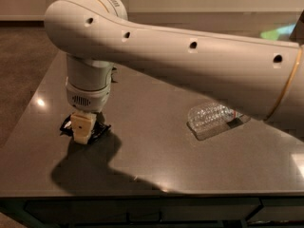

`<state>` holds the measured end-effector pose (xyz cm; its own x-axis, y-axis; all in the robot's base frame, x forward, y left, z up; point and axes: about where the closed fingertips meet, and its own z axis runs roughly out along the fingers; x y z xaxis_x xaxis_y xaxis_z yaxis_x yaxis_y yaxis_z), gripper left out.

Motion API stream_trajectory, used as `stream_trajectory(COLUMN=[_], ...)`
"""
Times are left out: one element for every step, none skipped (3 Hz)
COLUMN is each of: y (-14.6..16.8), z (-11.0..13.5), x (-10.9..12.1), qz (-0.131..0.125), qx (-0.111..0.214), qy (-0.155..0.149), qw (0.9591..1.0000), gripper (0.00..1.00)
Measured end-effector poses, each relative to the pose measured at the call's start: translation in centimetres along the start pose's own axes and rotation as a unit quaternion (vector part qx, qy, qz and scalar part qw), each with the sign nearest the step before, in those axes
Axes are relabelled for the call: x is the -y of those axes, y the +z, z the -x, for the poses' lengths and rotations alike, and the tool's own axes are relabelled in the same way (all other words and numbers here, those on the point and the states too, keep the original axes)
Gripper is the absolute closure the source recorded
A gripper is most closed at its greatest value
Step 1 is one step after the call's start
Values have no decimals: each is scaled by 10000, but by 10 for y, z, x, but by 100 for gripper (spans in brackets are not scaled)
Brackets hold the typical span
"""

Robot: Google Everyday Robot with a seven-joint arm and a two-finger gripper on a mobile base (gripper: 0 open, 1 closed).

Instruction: Pick rxbar chocolate

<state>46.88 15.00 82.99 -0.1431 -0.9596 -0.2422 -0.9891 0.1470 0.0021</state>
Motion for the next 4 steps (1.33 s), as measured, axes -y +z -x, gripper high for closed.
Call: stream_trajectory(y=[-3, -6, -32, -75], z=[0, 1, -11, -31], x=[0, 0, 19, 47], qz=[0, -1, 44, 100], qx=[7, 9, 311, 747], qy=[4, 4, 180, 356], qw=[10000, 10000, 9993, 9965], gripper=[70, 94, 100, 100])
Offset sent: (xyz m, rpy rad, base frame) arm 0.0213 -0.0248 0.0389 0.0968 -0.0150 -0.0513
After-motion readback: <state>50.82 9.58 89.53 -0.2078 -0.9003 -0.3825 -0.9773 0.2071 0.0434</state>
